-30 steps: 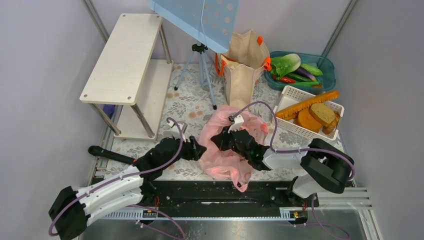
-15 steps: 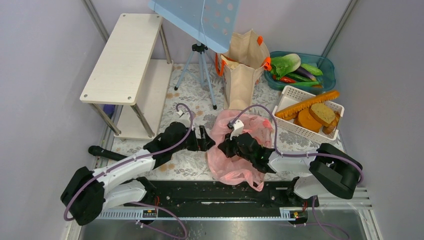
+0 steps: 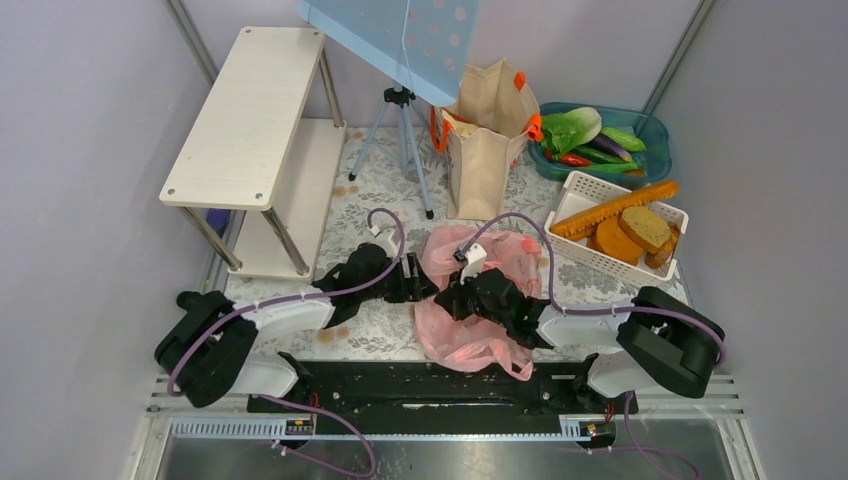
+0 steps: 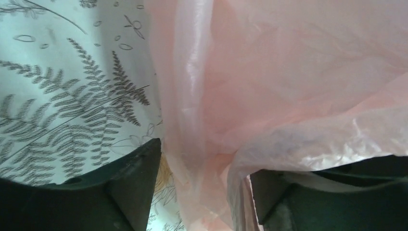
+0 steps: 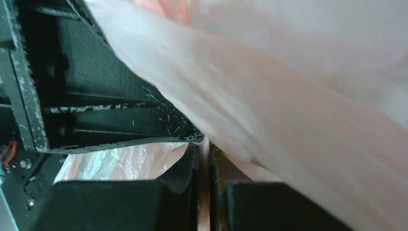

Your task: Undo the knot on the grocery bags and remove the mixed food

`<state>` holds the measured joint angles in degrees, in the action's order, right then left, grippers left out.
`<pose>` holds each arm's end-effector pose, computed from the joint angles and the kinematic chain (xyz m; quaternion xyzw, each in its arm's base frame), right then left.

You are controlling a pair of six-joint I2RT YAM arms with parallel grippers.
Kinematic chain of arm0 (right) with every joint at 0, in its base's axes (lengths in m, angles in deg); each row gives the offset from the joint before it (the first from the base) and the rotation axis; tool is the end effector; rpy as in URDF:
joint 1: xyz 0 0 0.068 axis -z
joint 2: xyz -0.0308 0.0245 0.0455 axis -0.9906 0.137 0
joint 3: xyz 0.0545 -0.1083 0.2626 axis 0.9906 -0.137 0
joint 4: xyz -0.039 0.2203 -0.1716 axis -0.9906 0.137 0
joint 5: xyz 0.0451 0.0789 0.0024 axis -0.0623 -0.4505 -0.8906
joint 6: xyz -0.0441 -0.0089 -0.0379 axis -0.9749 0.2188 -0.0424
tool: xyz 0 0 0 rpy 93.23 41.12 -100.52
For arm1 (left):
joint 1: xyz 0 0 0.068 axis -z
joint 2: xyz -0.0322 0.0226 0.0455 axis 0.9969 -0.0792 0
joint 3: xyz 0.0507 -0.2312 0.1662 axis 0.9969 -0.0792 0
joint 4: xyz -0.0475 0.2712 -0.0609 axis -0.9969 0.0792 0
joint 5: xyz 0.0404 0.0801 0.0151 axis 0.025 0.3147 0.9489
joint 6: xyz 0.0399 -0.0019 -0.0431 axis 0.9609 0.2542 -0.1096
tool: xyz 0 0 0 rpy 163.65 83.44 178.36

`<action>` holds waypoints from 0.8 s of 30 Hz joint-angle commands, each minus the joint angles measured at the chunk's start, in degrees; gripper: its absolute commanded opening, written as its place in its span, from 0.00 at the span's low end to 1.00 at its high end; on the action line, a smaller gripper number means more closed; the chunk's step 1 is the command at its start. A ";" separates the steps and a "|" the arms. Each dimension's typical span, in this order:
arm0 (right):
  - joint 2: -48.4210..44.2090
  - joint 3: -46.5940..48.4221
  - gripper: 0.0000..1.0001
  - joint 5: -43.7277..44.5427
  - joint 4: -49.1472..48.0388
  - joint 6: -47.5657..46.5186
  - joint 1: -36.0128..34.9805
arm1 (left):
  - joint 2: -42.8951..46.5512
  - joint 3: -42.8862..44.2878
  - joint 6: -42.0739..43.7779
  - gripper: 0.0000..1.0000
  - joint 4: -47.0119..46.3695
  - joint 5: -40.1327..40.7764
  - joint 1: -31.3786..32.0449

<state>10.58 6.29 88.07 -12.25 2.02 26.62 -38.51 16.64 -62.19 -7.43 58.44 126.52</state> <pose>0.1606 0.2291 0.1648 -0.2050 0.7882 0.3517 0.4616 0.1968 -0.1825 0.1660 0.0320 0.8746 -0.3827 0.2960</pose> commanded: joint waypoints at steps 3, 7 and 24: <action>-1.33 -1.70 0.27 -0.24 -4.14 1.91 -0.40 | -7.24 1.28 -1.14 0.17 -8.48 -3.03 -0.07; -3.82 -3.40 0.73 4.38 -2.51 5.88 0.04 | -7.09 -0.11 -0.19 0.00 -8.27 -1.24 -0.07; -5.72 -1.92 0.54 18.36 10.26 12.11 3.76 | -4.58 -6.22 3.68 0.00 -9.74 0.89 -0.10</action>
<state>3.12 2.96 101.47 -2.87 12.47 29.90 -44.41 11.48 -60.29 -13.64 58.26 126.63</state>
